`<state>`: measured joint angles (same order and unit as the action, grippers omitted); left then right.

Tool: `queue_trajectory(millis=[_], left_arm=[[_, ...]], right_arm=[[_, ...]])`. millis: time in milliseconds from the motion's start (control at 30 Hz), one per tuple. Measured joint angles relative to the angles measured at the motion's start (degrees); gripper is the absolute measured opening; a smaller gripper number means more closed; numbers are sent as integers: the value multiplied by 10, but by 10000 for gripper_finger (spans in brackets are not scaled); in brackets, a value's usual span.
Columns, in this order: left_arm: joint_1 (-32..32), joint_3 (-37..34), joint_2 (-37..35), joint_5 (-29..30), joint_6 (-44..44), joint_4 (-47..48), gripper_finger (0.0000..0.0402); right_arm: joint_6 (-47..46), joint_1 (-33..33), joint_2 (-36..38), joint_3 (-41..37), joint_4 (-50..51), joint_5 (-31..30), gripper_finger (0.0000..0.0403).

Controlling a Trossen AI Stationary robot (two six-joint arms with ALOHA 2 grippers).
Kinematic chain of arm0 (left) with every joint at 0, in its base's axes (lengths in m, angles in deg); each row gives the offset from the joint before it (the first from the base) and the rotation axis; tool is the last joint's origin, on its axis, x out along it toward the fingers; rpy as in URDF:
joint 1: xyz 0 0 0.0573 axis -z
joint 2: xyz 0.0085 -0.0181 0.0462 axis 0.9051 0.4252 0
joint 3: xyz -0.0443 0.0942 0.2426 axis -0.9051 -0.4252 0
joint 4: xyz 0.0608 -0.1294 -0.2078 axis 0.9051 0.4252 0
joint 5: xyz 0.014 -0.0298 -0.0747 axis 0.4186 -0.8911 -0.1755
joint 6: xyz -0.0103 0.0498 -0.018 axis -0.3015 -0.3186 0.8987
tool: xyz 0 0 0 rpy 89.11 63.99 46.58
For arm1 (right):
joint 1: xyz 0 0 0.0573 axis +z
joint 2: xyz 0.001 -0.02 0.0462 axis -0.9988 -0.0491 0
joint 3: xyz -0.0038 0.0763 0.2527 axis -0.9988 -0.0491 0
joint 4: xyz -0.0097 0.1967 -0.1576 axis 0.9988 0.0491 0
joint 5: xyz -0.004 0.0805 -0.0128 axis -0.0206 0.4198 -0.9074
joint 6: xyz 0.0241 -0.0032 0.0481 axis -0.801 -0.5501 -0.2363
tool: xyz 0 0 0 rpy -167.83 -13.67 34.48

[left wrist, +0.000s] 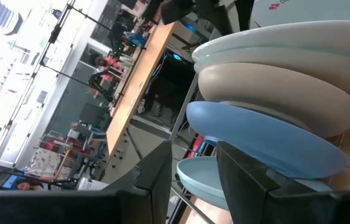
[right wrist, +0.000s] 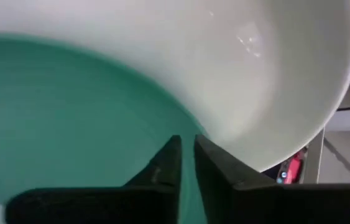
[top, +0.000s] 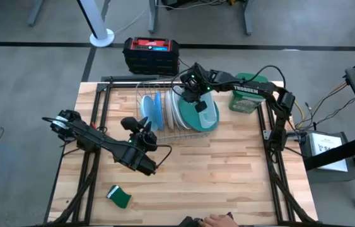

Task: Sort dishes
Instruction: Put the green plate in the dish rack

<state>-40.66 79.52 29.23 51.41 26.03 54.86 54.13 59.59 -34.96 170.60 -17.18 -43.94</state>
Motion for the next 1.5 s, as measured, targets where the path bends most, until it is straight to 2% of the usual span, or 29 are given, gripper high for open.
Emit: queue_trajectory(millis=[300, 500, 733, 1133, 1500], left_arm=[[0, 0, 0, 1, 0, -2, 116], [0, 0, 0, 3, 0, -2, 116], [0, 0, 0, 3, 0, -2, 116], [0, 0, 0, 4, 0, -2, 116], [0, 0, 0, 4, 0, -2, 116]], right_arm=[[3, 2, -30, 2, -42, -3, 179], [16, 7, -42, 3, -45, 12, 200], [37, 16, -43, 3, -44, 26, 158], [54, 17, -43, 3, -43, 27, 12], [31, 17, -24, 9, -37, -1, 1]])
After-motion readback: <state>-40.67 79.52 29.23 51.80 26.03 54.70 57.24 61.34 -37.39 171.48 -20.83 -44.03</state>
